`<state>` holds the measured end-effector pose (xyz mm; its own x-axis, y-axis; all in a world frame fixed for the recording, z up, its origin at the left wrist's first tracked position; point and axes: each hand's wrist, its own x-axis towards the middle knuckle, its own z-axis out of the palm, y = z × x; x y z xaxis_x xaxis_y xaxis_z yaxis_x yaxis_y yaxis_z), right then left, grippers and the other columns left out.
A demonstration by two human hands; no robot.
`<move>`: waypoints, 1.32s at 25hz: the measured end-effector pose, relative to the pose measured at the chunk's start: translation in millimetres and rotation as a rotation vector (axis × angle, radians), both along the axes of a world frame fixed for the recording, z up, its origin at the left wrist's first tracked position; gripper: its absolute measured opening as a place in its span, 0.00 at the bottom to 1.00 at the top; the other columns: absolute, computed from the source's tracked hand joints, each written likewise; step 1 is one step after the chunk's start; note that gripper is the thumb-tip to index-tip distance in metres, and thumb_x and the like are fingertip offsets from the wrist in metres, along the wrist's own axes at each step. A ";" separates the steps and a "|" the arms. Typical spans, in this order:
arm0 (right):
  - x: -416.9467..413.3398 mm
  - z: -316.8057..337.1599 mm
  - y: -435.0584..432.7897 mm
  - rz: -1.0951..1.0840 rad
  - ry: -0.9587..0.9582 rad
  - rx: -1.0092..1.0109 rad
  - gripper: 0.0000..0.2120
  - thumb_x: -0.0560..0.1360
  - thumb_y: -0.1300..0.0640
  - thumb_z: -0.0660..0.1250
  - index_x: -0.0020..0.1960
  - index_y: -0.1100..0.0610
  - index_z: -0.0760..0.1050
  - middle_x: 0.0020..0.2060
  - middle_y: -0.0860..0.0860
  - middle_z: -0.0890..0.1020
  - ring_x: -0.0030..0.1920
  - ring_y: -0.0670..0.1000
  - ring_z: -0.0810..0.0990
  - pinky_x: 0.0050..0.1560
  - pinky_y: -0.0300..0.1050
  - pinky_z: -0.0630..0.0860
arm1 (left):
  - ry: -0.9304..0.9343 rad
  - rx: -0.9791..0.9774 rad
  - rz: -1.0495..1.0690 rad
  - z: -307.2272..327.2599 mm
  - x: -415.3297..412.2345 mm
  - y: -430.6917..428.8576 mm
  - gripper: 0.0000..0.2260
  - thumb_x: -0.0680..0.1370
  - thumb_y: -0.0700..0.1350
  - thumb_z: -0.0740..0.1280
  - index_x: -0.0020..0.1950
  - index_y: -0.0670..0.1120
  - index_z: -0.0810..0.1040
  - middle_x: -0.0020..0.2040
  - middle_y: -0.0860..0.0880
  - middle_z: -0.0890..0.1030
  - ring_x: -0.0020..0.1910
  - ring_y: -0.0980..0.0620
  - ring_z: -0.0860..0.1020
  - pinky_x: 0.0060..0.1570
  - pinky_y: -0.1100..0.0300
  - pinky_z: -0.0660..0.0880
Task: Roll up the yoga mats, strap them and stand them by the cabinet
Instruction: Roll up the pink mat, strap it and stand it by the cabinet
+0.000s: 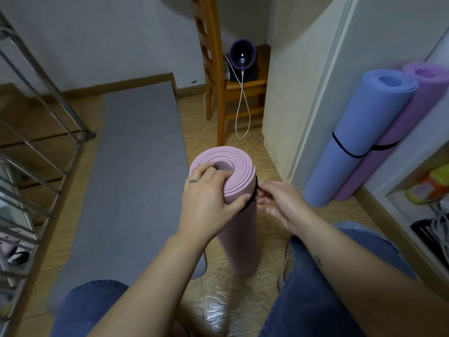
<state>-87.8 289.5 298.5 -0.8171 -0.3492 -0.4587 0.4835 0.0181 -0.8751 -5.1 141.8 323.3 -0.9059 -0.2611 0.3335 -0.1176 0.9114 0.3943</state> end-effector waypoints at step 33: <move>36.0 33.2 26.1 0.264 0.352 0.360 0.02 0.75 0.61 0.67 0.47 0.55 0.75 0.42 0.53 0.79 0.36 0.47 0.78 0.42 0.42 0.75 | 0.169 -0.090 0.087 113.1 43.7 2.6 0.17 0.68 0.65 0.67 0.38 0.51 0.76 0.35 0.57 0.73 0.47 0.57 0.66 0.57 0.48 0.70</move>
<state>-51.8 315.6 331.7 -0.8485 -0.4346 -0.3019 0.1021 0.4254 -0.8992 38.7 144.4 436.4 -0.8103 -0.2986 0.5043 -0.1367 0.9331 0.3327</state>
